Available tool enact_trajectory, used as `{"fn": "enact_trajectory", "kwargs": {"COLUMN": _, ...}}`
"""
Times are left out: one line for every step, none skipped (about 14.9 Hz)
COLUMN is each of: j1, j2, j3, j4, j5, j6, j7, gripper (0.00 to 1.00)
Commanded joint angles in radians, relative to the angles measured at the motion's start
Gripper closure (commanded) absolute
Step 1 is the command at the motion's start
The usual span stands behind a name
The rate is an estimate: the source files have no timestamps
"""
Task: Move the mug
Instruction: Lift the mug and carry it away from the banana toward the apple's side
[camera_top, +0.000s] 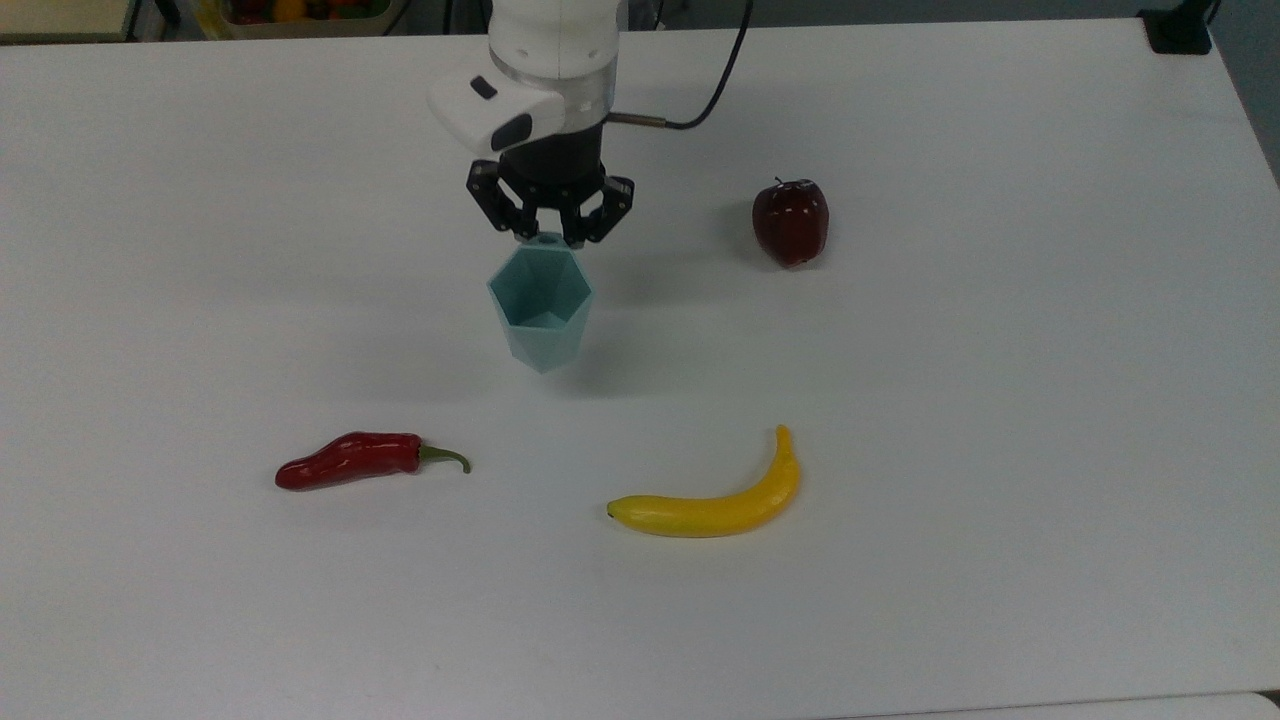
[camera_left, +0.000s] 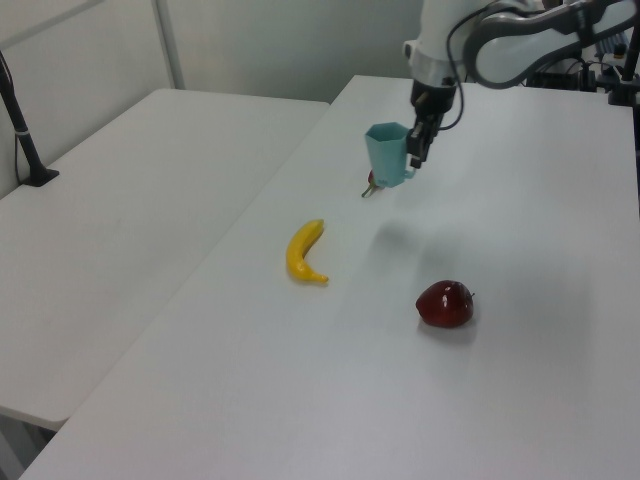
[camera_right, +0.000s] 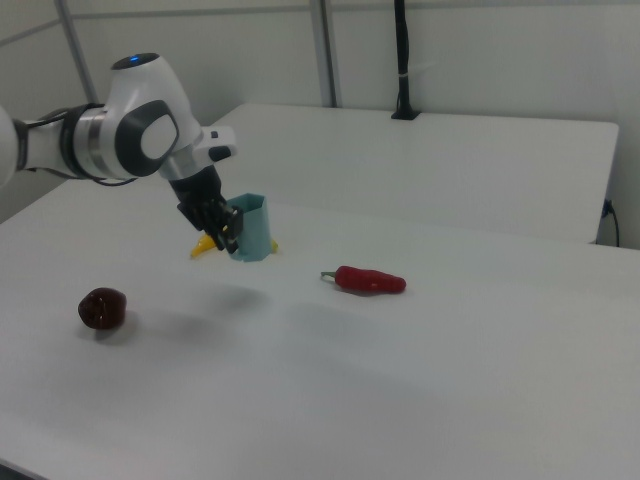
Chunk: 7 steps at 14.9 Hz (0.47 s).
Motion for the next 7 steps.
{"fn": "enact_trajectory", "kwargs": {"j1": -0.003, "j2": -0.213, "j3": 0.004, "j4": -0.267, "j5": -0.039, "j6": 0.014, "j7": -0.002, "gripper": 1.0}}
{"fn": "enact_trajectory", "kwargs": {"j1": -0.003, "j2": -0.246, "j3": 0.004, "j4": -0.313, "j5": -0.042, "j6": 0.018, "j7": -0.002, "gripper": 1.0}}
{"fn": "enact_trajectory", "kwargs": {"j1": -0.003, "j2": -0.276, "j3": 0.004, "j4": -0.35, "j5": -0.046, "j6": 0.018, "j7": -0.002, "gripper": 1.0}}
{"fn": "enact_trajectory", "kwargs": {"j1": -0.003, "j2": -0.3, "j3": 0.004, "j4": -0.385, "j5": -0.049, "j6": 0.02, "j7": -0.002, "gripper": 1.0}}
{"fn": "enact_trajectory", "kwargs": {"j1": -0.003, "j2": -0.323, "j3": 0.004, "j4": -0.419, "j5": -0.049, "j6": 0.021, "j7": -0.004, "gripper": 1.0}}
{"fn": "enact_trajectory", "kwargs": {"j1": -0.003, "j2": -0.337, "j3": 0.004, "j4": -0.449, "j5": -0.052, "j6": 0.023, "j7": -0.007, "gripper": 1.0}}
{"fn": "enact_trajectory", "kwargs": {"j1": -0.002, "j2": -0.346, "j3": 0.004, "j4": -0.472, "j5": -0.057, "j6": 0.023, "j7": -0.01, "gripper": 1.0}}
